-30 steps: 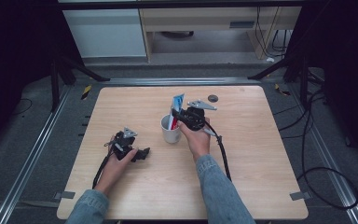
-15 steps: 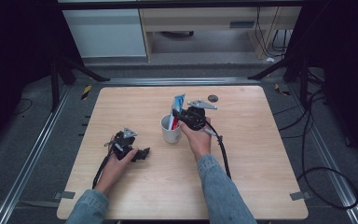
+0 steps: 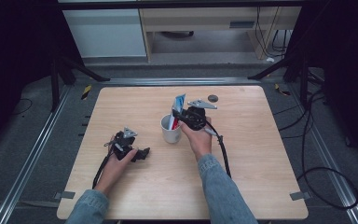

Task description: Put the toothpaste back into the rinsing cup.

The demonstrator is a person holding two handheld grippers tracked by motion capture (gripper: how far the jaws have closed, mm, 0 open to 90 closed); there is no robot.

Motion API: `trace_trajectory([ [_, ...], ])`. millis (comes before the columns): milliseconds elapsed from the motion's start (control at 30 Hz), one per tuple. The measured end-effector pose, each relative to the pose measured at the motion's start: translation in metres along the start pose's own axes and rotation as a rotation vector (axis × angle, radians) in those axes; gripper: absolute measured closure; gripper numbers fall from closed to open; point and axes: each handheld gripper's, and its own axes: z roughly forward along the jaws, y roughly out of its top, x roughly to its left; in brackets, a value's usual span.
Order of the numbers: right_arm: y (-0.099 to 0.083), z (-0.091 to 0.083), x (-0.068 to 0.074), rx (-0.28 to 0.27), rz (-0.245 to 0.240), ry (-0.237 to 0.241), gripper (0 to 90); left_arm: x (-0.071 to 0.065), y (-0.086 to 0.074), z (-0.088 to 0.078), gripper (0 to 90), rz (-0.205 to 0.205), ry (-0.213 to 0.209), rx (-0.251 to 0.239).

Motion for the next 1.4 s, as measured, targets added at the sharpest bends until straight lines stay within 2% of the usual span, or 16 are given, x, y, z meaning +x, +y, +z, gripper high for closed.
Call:
trace_trajectory([
  [767,0.002,-0.002,-0.001,0.009,-0.028,-0.019,60.8,0.0,0.0,0.0,0.0,0.0,0.0,0.0],
  [1133,0.006,-0.008,0.006,0.014,-0.096,-0.077,47.0,0.0,0.0,0.0,0.0,0.0,0.0,0.0],
  [1400,0.011,-0.014,0.013,0.036,-0.124,-0.132,33.4,0.0,0.0,0.0,0.0,0.0,0.0,0.0],
])
